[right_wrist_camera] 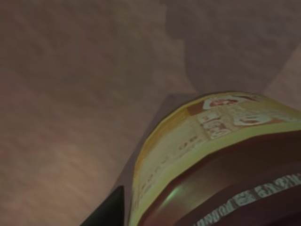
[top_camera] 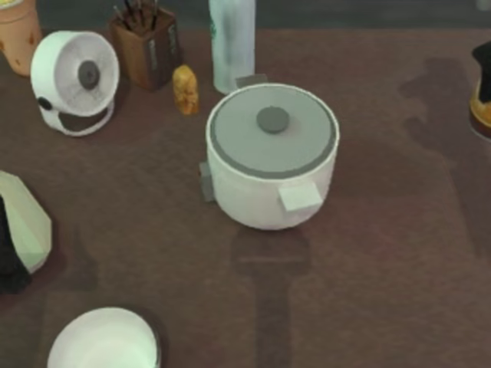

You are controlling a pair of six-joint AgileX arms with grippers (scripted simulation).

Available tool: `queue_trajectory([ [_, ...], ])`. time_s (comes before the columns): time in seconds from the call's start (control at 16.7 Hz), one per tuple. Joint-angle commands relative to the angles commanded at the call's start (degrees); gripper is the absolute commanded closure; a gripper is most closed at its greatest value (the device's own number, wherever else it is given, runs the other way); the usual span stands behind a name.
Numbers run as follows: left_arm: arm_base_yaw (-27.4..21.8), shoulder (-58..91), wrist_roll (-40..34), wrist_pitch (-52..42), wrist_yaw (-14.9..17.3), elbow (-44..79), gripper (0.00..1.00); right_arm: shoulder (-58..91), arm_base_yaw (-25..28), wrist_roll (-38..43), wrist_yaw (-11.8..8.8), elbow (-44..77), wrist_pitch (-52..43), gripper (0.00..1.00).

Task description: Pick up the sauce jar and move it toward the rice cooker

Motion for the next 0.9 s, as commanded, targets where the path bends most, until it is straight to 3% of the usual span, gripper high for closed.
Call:
queue_trajectory([
  [0.24,0.0,0.0,0.0,0.0,0.0,0.0,0.0,-0.7,2.9,6.4,1.3,-2.5,2.3,1.0],
  [0.66,0.0,0.0,0.0,0.0,0.0,0.0,0.0,-3.3,12.5,35.2,6.5,-13.1,10.4,1.0],
  [0.9,0.0,0.0,0.0,0.0,0.0,0.0,0.0,-4.7,16.8,45.3,8.9,-17.9,14.2,1.0],
])
